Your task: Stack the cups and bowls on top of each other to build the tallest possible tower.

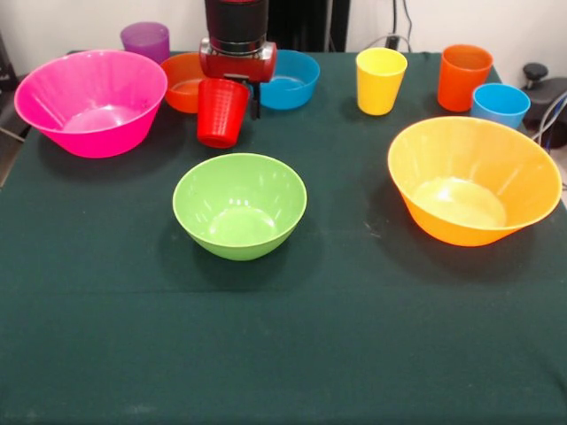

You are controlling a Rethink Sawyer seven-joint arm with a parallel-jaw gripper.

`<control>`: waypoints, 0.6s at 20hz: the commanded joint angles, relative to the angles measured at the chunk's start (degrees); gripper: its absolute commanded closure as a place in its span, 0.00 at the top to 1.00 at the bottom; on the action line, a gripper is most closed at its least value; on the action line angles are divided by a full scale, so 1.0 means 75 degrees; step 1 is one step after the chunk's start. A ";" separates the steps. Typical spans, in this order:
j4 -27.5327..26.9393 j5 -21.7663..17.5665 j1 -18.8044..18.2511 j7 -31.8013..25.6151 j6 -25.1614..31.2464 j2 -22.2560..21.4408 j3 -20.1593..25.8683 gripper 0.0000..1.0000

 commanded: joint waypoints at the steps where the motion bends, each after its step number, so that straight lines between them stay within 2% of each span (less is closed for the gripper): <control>1: -0.0741 -0.0458 0.0237 0.0295 -0.0353 0.0459 0.0333 1.00; 7: -0.0718 -0.0419 0.0215 0.0287 -0.0259 0.0432 0.0364 1.00; 12: -0.0738 -0.0292 0.0144 0.0174 0.0142 0.0360 0.0510 1.00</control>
